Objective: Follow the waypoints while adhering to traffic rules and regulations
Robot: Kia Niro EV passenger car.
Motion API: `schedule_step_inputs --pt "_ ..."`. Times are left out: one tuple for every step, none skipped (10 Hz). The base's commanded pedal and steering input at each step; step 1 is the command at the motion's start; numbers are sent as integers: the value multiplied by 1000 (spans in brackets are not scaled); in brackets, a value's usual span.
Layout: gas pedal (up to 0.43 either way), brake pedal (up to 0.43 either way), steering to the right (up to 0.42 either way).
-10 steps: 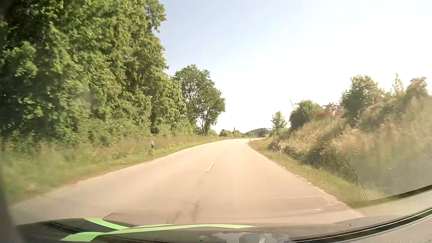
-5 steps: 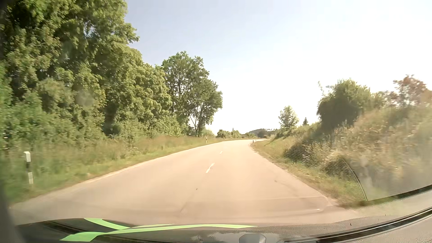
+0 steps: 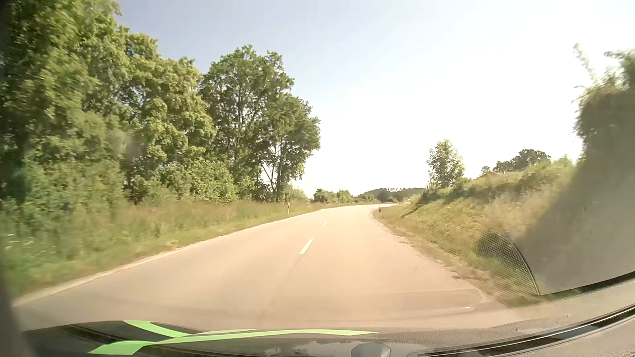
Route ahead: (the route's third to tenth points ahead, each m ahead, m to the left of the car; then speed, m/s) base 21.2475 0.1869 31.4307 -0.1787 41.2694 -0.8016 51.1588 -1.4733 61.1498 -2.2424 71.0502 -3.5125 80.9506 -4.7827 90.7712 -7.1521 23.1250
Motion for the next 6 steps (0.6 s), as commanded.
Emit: schedule_step_inputs --pt "197 0 7" --pt "197 0 7" --pt "197 0 8" --pt "197 0 9" --pt "197 0 9" --pt "189 0 9"
